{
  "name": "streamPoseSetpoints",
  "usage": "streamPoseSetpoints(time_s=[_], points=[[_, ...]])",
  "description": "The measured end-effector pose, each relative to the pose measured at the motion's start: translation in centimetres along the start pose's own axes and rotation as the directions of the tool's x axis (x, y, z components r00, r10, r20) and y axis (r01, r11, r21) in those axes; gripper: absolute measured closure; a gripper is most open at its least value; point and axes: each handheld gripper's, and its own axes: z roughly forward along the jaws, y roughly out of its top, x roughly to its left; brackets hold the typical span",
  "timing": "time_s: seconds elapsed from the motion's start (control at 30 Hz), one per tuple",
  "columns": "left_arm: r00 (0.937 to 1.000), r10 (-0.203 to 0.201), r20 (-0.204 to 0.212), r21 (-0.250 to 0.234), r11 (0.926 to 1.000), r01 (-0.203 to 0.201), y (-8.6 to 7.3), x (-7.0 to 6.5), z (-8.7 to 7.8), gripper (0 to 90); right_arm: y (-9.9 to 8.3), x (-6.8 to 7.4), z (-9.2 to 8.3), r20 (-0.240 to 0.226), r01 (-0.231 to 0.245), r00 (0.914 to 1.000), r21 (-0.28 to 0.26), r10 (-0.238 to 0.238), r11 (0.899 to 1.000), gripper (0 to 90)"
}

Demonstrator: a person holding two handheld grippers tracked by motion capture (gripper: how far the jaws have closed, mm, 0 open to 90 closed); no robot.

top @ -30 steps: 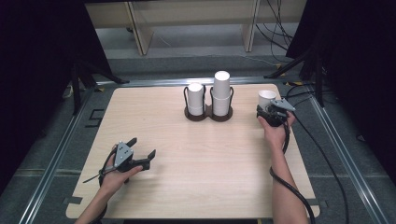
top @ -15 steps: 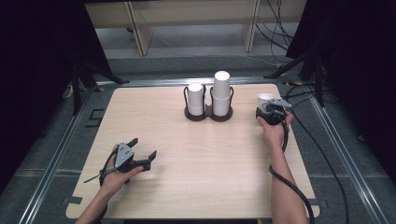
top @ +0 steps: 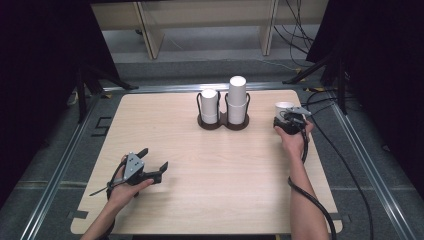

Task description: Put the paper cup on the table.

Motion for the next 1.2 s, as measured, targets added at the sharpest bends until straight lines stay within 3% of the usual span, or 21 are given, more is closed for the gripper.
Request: streamPoseSetpoints(time_s=[0.13,0.2,0.23,0.4,0.6,0.63,0.67,0.73,0.8,0.93,1.0,1.03,1.2], points=[[1.0,0.001,-0.001,0.002,1.0,-0.001,0.0,-0.1,0.0,9.0,-0.1,0.0,0.0,-0.004,0.004,1.0,-0.002,-0.004,1.0,33.0],[1.0,-0.001,0.003,-0.01,1.0,0.001,0.0,-0.1,0.1,9.0,-0.2,0.3,-0.2,0.007,-0.024,0.9997,0.01,0.024,1.0,32.6],[1.0,0.0,0.001,-0.011,0.9999,0.0,0.0,-0.1,0.1,9.0,-0.1,0.0,-0.1,0.007,0.011,0.9999,0.003,-0.011,1.0,32.4],[1.0,0.004,0.002,0.006,1.0,-0.004,0.0,0.0,-0.1,9.0,-0.2,0.2,-0.1,0.003,-0.001,1.0,0.0,0.001,1.0,31.6],[1.0,0.002,0.004,-0.014,0.9999,-0.001,0.0,0.0,0.1,9.0,-0.3,0.1,-0.3,-0.014,-0.004,0.9999,0.009,0.004,1.0,30.9],[1.0,0.002,0.001,0.003,1.0,-0.002,0.1,0.0,-0.1,9.0,-0.3,0.2,-0.3,0.015,0.004,0.9999,0.006,-0.004,1.0,30.8],[1.0,0.002,0.001,0.005,1.0,-0.002,0.1,0.0,-0.1,9.0,-0.4,0.5,-0.5,0.006,-0.047,0.9989,0.021,0.047,0.999,30.7],[1.0,0.005,0.003,0.006,1.0,-0.005,0.1,0.0,-0.1,9.0,-0.5,0.2,-0.5,0.007,-0.013,0.9999,0.021,0.013,1.0,30.0],[1.0,0.003,0.001,-0.016,0.9999,-0.003,0.1,0.0,0.0,9.0,-0.6,0.2,-0.6,0.002,-0.014,0.9999,0.024,0.014,1.0,27.2],[1.0,0.0,0.005,-0.013,0.9999,0.001,0.0,0.0,0.0,9.0,-0.8,0.1,-0.8,0.019,-0.002,0.9998,0.027,0.002,1.0,23.8],[1.0,0.0,0.002,-0.014,0.9999,0.0,0.0,0.0,0.0,9.0,-0.8,0.1,-0.9,-0.005,-0.018,0.9998,0.024,0.018,1.0,20.7],[1.0,0.001,0.003,-0.015,0.9999,-0.001,0.0,0.0,0.0,9.0,-0.7,0.2,-1.0,0.016,-0.022,0.9997,0.025,0.021,0.999,19.5],[1.0,0.004,0.002,-0.014,0.9999,-0.003,0.1,0.0,0.0,9.0,-0.5,0.2,-1.3,0.006,-0.021,0.9998,0.007,0.021,1.0,16.8]])
